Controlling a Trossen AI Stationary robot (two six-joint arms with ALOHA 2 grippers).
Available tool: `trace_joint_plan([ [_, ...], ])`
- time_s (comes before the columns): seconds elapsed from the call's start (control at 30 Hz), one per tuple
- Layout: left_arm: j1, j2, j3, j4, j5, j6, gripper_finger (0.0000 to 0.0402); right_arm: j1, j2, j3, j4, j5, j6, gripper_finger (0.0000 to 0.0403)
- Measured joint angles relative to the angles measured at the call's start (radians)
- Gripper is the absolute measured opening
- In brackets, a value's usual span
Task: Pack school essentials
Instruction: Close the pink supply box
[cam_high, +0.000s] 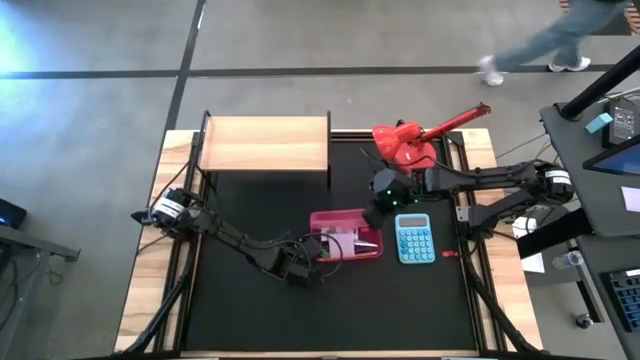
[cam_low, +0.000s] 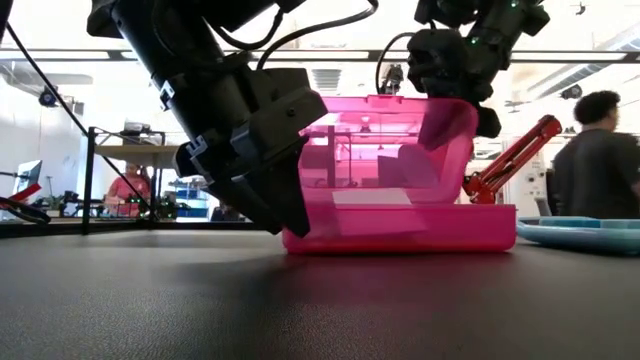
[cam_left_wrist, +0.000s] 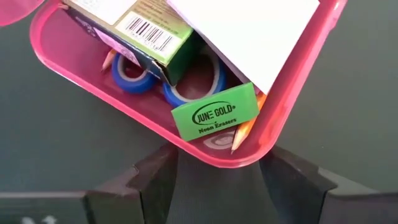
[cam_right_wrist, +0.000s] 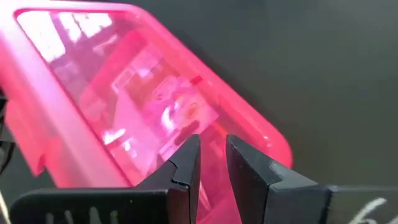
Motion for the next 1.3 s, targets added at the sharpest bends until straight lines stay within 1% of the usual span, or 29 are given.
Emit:
trace_joint_plan([
  [0.23, 0.005, 0.000, 0.001, 0.000, 0.000, 0.000, 0.0208, 0.073, 0.000, 0.000, 0.007, 0.002, 0.050, 0.0068],
  [0.4, 0.010, 0.000, 0.009, 0.000, 0.001, 0.000, 0.0208, 0.129, 0.000, -0.001, 0.047, 0.002, 0.088, 0.0068],
  [0.63, 0.016, 0.000, 0.017, 0.000, 0.001, 0.000, 0.0208, 0.188, 0.000, -0.001, 0.067, 0.005, 0.090, 0.0068],
  [0.87, 0.024, 0.000, 0.023, 0.000, 0.001, -0.001, 0.0208, 0.216, 0.024, -0.001, 0.066, 0.032, 0.088, 0.0068],
  [1.13, 0.031, 0.000, 0.062, -0.002, 0.000, 0.000, 0.0208, 0.216, 0.130, -0.001, 0.059, 0.032, 0.074, 0.0068],
  [1.3, 0.029, -0.051, 0.076, -0.017, 0.020, 0.008, 0.0208, 0.215, 0.164, -0.001, 0.058, 0.032, 0.042, 0.0068],
])
